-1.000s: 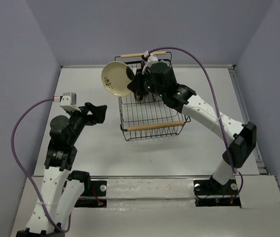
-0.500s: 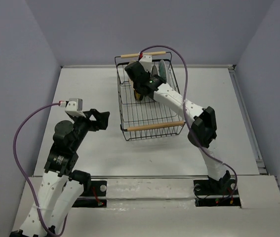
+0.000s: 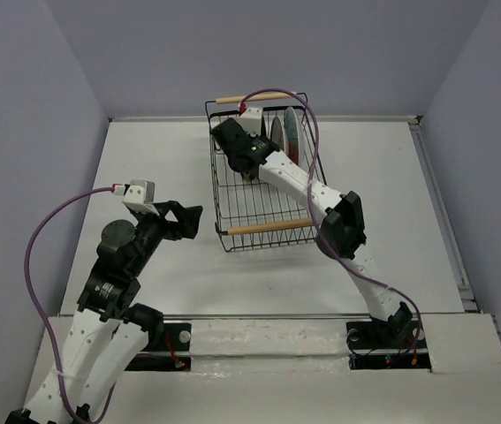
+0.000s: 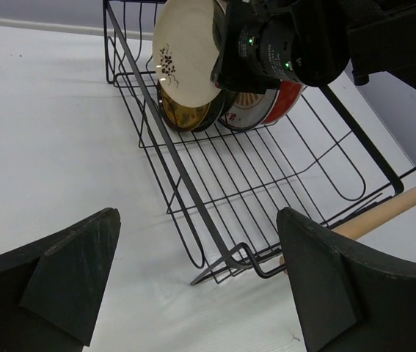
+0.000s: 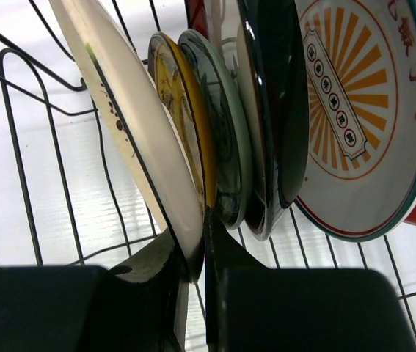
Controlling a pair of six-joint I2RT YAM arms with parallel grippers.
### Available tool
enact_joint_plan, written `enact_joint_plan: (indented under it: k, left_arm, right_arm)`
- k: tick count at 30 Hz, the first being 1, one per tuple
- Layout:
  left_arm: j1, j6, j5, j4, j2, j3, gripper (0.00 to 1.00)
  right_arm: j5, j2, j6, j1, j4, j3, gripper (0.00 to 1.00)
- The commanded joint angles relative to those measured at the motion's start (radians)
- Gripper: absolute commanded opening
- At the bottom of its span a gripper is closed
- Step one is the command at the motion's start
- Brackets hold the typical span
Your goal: Load the plates into the dish rack
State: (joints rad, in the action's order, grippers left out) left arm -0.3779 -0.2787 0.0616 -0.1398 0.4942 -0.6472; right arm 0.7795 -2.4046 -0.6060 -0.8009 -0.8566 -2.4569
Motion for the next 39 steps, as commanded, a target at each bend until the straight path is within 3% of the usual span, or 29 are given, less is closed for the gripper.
enact_joint_plan:
  k: [1, 19, 33, 39]
  left_arm:
    - [-0.021, 0.016, -0.025, 0.020, -0.022, -0.019, 0.99]
    - [-0.038, 0.013, -0.042, 0.012, -0.011, -0.022, 0.99]
    - [-0.038, 0.013, -0.039, 0.014, -0.002, -0.022, 0.99]
    - [-0.038, 0.010, -0.032, 0.017, -0.005, -0.022, 0.99]
  right_arm:
    - [0.040, -0.037, -0.038, -0.011, 0.001, -0.060, 0.07]
    - [0.029, -0.091, -0.061, -0.020, -0.009, -0.039, 0.07]
    - [0.158, -0.044, -0.043, -0.056, -0.024, -0.028, 0.07]
    - [0.077, -0.067, -0.072, -0.066, -0.022, -0.053, 0.07]
